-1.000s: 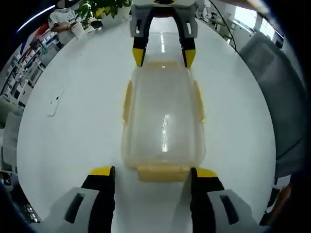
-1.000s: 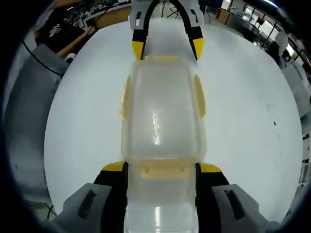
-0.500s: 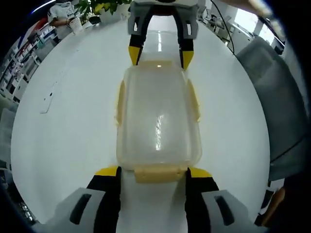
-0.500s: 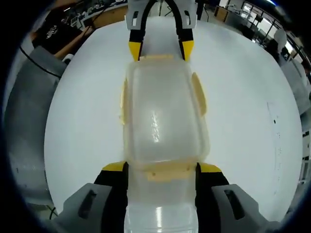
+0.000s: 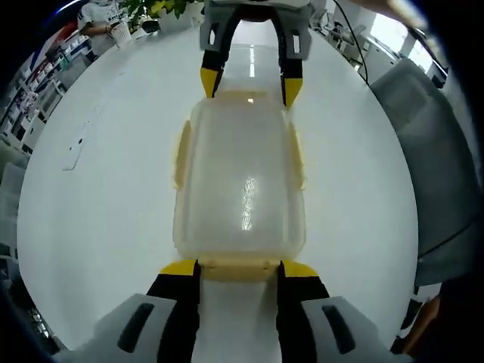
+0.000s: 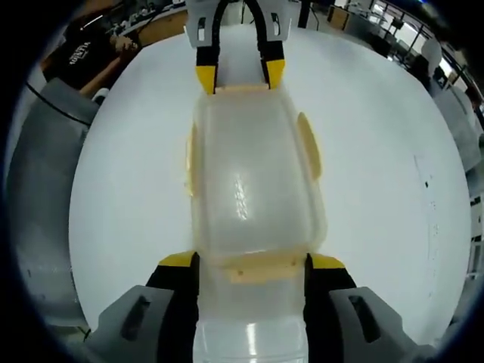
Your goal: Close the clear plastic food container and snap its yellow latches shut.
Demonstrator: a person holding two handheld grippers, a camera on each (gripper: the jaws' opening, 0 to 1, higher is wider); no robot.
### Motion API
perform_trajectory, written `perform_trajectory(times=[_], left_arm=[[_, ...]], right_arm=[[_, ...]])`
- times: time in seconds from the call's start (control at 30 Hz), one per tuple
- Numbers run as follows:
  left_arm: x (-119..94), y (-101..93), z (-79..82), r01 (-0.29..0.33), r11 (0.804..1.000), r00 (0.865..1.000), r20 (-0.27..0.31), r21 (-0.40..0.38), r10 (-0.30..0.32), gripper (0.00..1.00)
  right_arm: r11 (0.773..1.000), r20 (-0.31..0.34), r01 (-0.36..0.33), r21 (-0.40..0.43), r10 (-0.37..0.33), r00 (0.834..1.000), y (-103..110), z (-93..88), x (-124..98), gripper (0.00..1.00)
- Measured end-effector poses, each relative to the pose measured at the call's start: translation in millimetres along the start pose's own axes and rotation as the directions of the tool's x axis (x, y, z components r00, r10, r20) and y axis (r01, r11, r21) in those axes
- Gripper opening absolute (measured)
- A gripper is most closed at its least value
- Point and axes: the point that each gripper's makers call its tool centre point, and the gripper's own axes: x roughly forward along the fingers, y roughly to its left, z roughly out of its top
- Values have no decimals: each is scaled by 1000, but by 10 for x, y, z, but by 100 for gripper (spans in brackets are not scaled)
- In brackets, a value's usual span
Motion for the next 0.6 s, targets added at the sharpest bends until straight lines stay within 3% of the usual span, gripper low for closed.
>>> perform_trajectory(times=[0.13,0.2,0.23,0.27,0.3,0.5,0.6], left_arm=[[-8,6,1,0,1000,1000,-5,5,0,33],[-13,8,-5,6,1000,1000,-2,17,-6,33],[-20,0,-19,17,999,1000,-6,44,-17,33],[-24,9,2,10,999,1000,2,36,-10,33],[-25,18,16,10,1000,1000,-8,24,-10,33],[-35,15,7,6,1000,999,-36,22,-5,33],[-28,11,8,5,1000,999,-47,24,-4,34]], right_arm=[[1000,3,-2,-7,2,1000,-14,-5,0,51],[997,2,-25,-75,25,1000,-16,-30,-14,45],[990,-16,-31,-137,29,999,-46,-79,-54,37],[999,8,-27,-42,27,1000,-45,-93,-14,36],[997,7,-24,-73,24,1000,-64,-109,-2,36],[997,-8,-20,-77,20,1000,-45,-110,47,37],[997,-53,-19,-78,15,998,-27,-103,68,37]])
